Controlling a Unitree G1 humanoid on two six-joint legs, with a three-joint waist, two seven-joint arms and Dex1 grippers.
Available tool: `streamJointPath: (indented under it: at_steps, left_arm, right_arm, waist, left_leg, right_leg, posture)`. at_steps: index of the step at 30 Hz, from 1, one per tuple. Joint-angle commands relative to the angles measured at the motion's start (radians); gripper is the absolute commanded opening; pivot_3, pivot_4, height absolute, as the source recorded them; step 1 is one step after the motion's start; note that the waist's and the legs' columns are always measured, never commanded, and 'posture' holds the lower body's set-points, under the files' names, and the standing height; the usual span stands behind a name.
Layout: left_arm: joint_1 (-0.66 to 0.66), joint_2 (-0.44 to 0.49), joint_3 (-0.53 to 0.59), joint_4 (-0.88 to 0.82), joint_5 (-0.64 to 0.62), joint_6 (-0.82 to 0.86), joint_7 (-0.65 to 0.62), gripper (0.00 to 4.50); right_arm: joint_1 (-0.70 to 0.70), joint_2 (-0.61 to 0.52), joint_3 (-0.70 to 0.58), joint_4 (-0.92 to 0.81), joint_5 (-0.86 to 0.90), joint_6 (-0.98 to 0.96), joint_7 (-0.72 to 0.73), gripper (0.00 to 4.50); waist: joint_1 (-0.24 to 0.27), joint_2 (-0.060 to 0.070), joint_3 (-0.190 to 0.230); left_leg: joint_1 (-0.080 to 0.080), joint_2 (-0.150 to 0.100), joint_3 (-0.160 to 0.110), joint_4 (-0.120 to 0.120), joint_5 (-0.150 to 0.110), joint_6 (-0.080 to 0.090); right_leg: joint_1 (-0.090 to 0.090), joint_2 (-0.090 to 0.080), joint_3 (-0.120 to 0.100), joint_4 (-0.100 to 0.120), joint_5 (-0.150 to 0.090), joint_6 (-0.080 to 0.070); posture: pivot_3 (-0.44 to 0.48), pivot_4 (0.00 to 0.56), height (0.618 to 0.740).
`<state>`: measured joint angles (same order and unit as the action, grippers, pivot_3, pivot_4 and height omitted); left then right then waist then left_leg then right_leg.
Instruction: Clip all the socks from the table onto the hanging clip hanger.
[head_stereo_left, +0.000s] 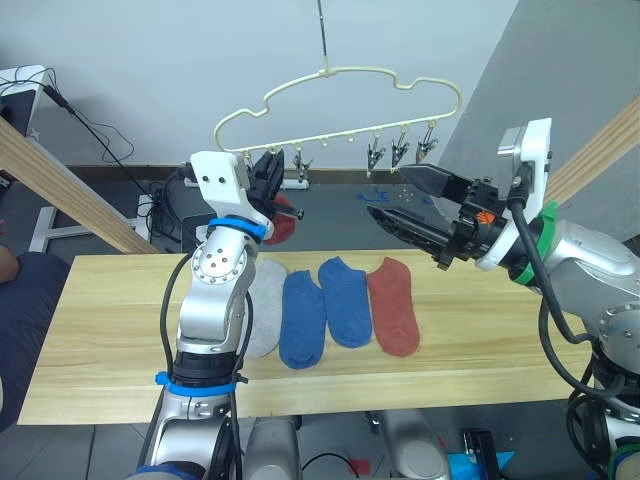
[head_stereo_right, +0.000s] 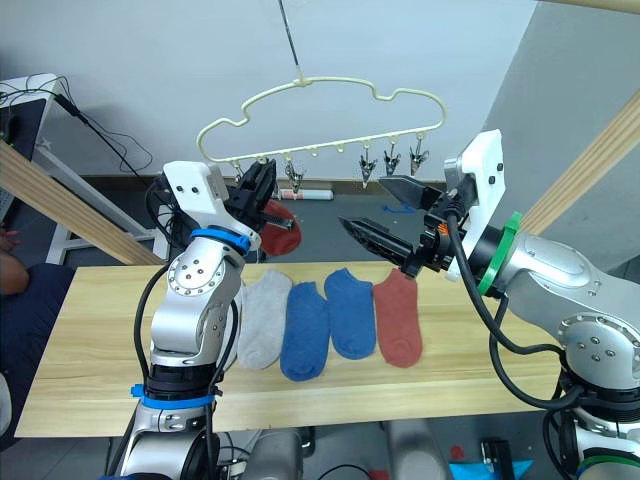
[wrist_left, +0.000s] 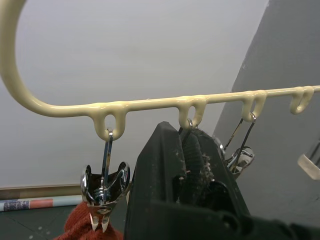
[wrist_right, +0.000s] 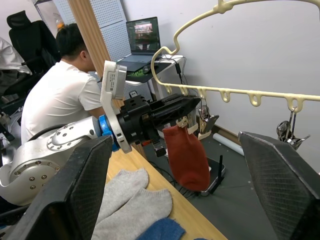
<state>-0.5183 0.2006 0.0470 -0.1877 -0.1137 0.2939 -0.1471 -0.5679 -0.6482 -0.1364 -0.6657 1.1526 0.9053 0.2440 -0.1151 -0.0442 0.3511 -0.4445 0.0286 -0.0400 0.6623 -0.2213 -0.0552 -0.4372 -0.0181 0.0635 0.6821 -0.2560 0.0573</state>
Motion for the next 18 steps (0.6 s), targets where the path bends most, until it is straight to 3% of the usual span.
streamJointPath:
  at_steps: [1,5,8,18]
  left_arm:
    - [-0.01,0.0,-0.006,-0.015,0.008,-0.025,-0.006,0.15]
    - [-0.012,-0.001,-0.007,-0.016,0.009,-0.024,-0.006,0.14]
    - [-0.013,0.0,-0.009,-0.018,0.01,-0.024,-0.006,0.14]
    - [-0.016,-0.003,-0.012,-0.026,0.013,-0.017,-0.002,0.14]
  right_arm:
    - [0.008,-0.046,0.011,-0.019,-0.006,0.031,-0.001,4.22]
    - [0.014,-0.13,0.148,0.097,-0.141,0.21,-0.078,4.36]
    - [0.02,-0.136,0.18,0.116,-0.22,0.213,-0.076,4.36]
    - [-0.038,0.059,0.295,0.292,-0.442,0.292,-0.134,4.36]
  waist:
    - [0.0,0.0,0.0]
    - [0.0,0.0,0.0]
    - [0.0,0.0,0.0]
    - [-0.009,0.0,0.0]
  left_leg:
    - [0.0,0.0,0.0,0.0,0.0,0.0]
    - [0.0,0.0,0.0,0.0,0.0,0.0]
    - [0.0,0.0,0.0,0.0,0.001,0.001]
    - [0.0,0.0,0.001,0.0,0.001,0.001]
  right_leg:
    - [0.0,0.0,0.0,0.0,0.0,0.0]
    - [0.0,0.0,0.0,0.0,0.0,0.0]
    - [0.0,0.0,0.0,0.0,0.001,0.0]
    - [-0.001,0.0,0.001,0.0,0.002,0.001]
  posture:
    - [-0.28,0.316,0.74]
    - [-0.28,0.323,0.74]
    - [-0.28,0.327,0.74]
    - [-0.268,0.331,0.74]
